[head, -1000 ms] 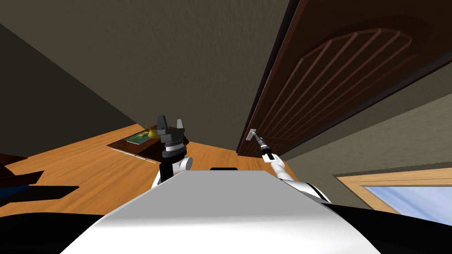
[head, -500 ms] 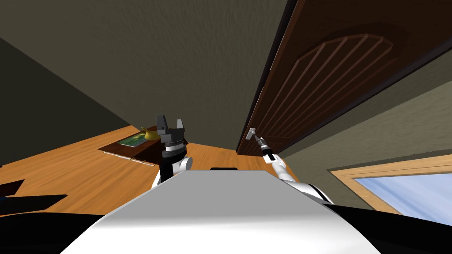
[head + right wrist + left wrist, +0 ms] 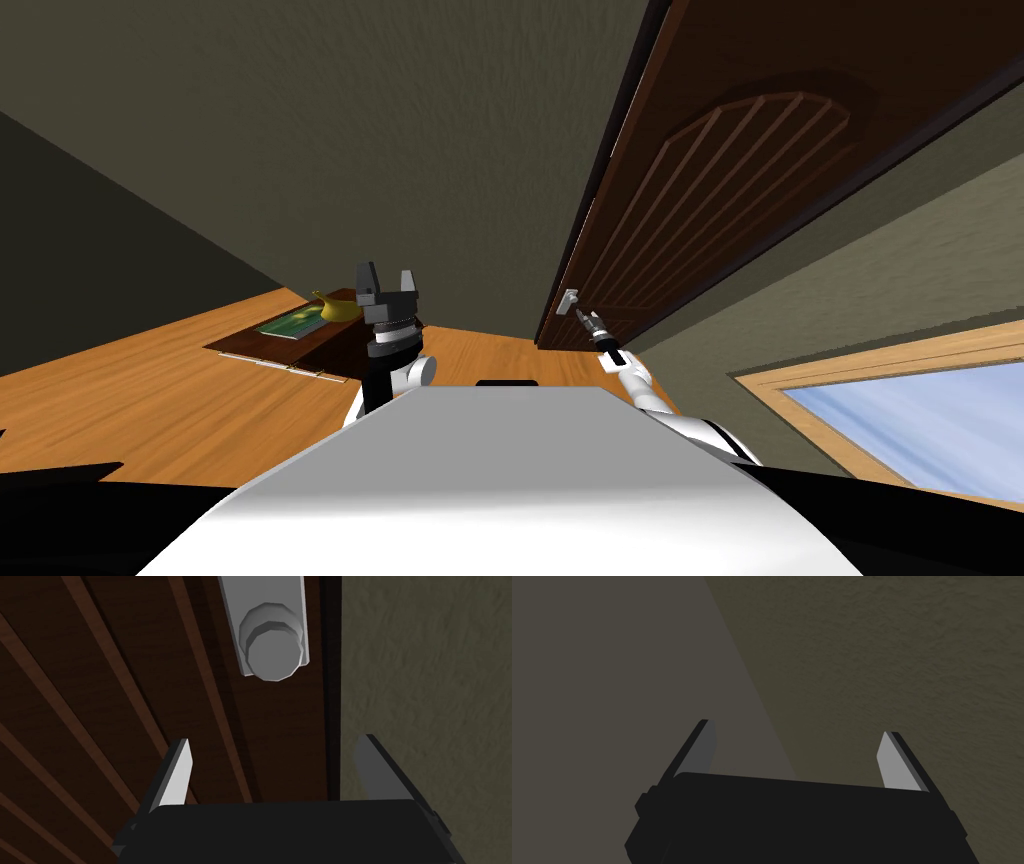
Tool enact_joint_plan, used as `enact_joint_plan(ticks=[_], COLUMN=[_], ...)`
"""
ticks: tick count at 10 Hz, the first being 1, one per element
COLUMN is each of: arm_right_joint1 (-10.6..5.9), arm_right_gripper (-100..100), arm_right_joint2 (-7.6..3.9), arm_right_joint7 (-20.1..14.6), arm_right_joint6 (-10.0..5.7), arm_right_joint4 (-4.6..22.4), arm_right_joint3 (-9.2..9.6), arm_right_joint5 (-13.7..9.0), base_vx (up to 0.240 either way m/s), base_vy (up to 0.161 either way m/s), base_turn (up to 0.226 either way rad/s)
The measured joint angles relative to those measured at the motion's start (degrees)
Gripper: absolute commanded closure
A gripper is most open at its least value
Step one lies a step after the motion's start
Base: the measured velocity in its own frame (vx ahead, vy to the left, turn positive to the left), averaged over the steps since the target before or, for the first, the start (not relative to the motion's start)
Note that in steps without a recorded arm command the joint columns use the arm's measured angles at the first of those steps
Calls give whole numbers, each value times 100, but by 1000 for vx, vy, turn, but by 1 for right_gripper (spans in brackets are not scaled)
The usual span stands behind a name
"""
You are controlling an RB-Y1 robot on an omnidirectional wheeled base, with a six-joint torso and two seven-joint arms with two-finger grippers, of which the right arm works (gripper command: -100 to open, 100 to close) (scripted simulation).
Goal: Pull the door open
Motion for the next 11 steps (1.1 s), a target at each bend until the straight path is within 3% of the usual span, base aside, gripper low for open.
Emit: enact_joint_plan(ticks=[5, 11], arm_right_joint1=[46, -30], arm_right_gripper=[-100, -100], arm_right_joint2=[-62, 11], arm_right_joint7=[504, 614], arm_right_joint6=[-65, 13], arm_right_joint4=[22, 78], arm_right_joint3=[-1, -80], arm_right_joint5=[268, 251], base_vx=[9, 199], base_vy=[43, -18], base_turn=[-38, 36])
